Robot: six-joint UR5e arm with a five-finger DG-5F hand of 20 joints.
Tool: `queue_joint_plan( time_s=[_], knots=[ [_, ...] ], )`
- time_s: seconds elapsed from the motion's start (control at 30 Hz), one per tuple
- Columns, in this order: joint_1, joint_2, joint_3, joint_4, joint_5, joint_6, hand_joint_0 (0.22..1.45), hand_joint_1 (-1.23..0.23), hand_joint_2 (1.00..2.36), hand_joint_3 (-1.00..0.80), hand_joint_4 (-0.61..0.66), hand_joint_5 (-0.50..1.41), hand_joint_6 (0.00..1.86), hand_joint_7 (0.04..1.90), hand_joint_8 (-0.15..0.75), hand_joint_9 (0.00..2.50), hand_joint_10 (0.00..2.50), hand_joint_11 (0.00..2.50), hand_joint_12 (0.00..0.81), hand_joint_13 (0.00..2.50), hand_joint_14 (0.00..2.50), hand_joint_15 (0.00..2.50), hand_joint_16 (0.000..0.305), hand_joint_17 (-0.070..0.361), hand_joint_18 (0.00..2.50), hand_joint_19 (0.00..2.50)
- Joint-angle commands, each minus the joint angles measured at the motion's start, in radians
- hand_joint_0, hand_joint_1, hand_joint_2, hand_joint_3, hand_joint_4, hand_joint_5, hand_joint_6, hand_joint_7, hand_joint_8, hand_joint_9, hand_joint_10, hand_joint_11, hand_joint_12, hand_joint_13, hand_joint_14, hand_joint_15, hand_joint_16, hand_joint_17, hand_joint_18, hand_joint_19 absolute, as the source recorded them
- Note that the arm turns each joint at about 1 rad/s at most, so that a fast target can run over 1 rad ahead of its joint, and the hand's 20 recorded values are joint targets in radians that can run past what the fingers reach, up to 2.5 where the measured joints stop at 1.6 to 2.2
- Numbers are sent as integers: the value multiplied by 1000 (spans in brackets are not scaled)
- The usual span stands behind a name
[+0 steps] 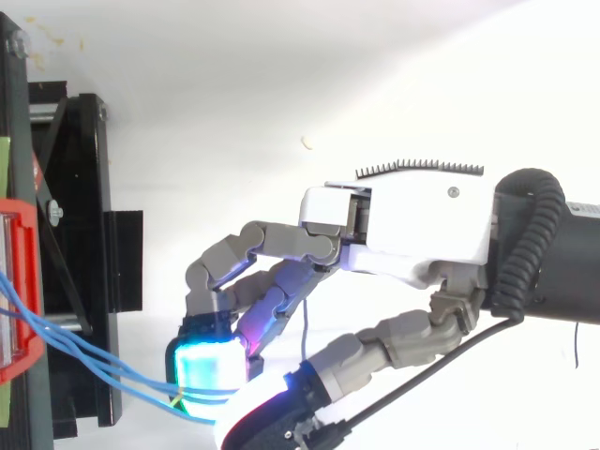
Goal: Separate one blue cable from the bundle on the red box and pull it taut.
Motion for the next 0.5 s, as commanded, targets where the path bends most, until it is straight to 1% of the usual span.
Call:
queue_joint_plan(
  time_s=[0.0, 0.1, 0.2, 0.4, 0.47],
  knots=[
    [0, 0, 1, 1, 0, 0, 554, -621, 1000, -500, 119, -124, 791, 1127, 353, 986, 17, 652, 396, 568, 7, 250, 54, 122, 713, 564],
    [0, 0, 1, 1, 0, 0, 587, -648, 1000, -500, 120, -123, 787, 1143, 351, 995, 15, 659, 391, 568, 7, 250, 53, 120, 706, 568],
    [0, 0, 0, 0, 0, 0, 603, -699, 1004, -446, 122, -127, 776, 1161, 344, 974, 17, 662, 391, 567, 7, 256, 53, 120, 702, 562],
    [0, 0, 0, 0, 0, 0, 597, -789, 1005, -440, 135, -151, 763, 1134, 332, 889, 18, 660, 399, 524, 9, 256, 54, 121, 651, 559],
    [0, 0, 1, 1, 0, 0, 636, -861, 1003, -459, 138, -176, 780, 1070, 324, 837, 15, 663, 396, 495, 7, 247, 54, 122, 643, 540]
  ],
)
